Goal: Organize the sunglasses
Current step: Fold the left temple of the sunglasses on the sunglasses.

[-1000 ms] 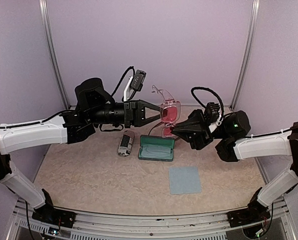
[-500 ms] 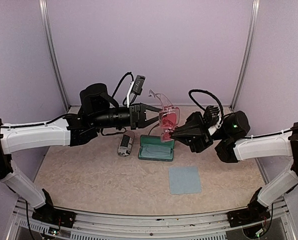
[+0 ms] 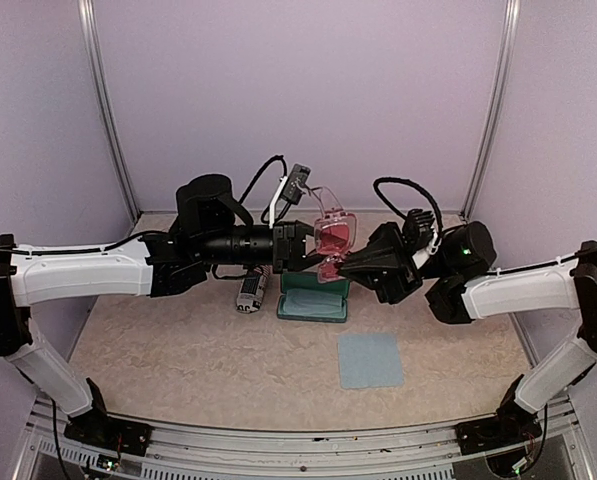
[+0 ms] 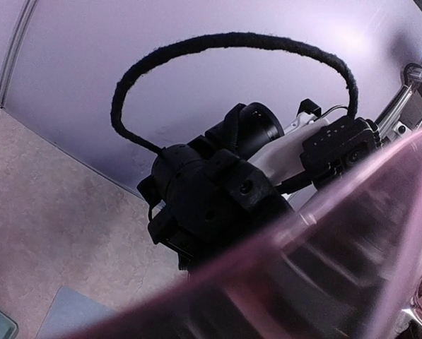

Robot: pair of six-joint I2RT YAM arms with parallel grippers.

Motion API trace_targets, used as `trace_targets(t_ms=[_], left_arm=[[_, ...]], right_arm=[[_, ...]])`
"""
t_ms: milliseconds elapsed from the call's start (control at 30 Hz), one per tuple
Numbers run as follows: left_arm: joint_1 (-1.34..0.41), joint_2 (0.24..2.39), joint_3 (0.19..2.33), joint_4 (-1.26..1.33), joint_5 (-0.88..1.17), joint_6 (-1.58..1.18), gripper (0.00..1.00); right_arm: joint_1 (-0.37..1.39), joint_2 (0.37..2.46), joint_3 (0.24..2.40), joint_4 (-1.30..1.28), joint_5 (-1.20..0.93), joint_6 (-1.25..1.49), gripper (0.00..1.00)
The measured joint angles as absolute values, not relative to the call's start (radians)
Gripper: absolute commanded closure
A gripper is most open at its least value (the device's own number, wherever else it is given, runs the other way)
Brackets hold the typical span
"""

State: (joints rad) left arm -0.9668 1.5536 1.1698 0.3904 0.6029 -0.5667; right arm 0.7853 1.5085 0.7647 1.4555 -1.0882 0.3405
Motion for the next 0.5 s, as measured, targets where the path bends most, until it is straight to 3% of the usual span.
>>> trace_targets(t_ms=[500], left_arm=[[-0.968,1.537,1.167,0.368,0.614,-0.526,1.00]], right_arm=[[0.792,1.529,0.771,1.473,-1.083,0.334,1.00]])
